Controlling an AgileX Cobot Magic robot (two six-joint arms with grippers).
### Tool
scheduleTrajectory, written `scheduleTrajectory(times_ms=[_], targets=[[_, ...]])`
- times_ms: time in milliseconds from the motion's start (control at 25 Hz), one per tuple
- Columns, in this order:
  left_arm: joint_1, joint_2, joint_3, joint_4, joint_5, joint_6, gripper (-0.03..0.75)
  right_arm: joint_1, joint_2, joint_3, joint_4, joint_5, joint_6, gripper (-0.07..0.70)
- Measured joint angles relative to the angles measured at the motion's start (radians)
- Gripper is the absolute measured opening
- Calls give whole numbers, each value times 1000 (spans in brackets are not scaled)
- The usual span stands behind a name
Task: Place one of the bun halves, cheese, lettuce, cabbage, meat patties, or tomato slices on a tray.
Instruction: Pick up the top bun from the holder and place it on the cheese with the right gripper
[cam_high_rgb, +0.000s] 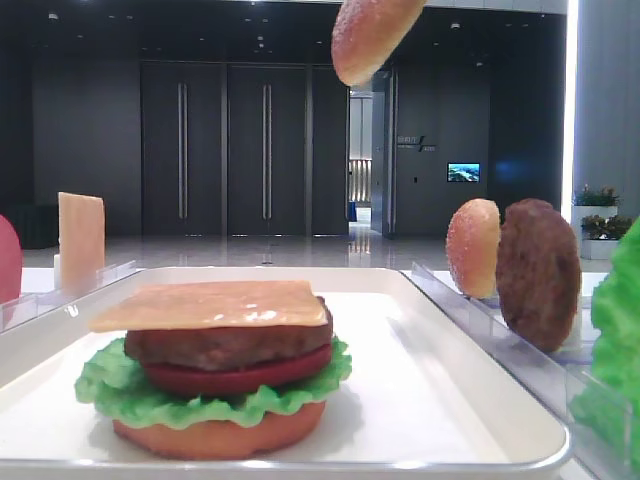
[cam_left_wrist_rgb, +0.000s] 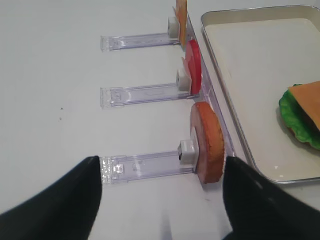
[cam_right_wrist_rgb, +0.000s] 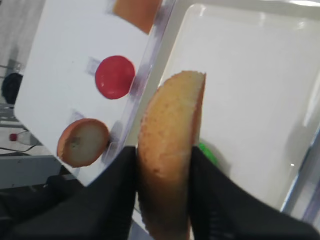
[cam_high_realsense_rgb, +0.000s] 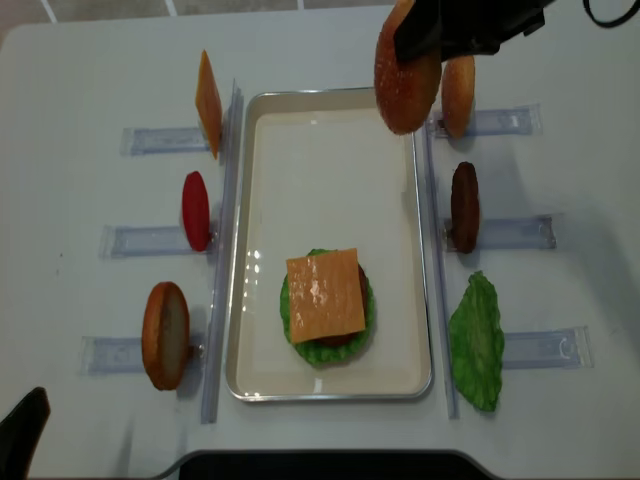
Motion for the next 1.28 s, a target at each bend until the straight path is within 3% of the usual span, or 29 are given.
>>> scheduleTrajectory(times_ms=[320,440,520,800,1000,1280], targets=[[0,0,0,0,0,0,576,8,-33,306,426,-64,-334,221],[0,0,0,0,0,0,576,43,-33,392,510,-78,-423,221],[0,0,0,0,0,0,576,83,-33,435,527,-102,-454,221],[0,0,0,0,0,0,576,269,-28,481,553,-272,-488,220],[0,0,0,0,0,0,576,298,34,481,600,-306,-523,220],[0,0,0,0,0,0,576,293,101,481,671,-308,-601,220]])
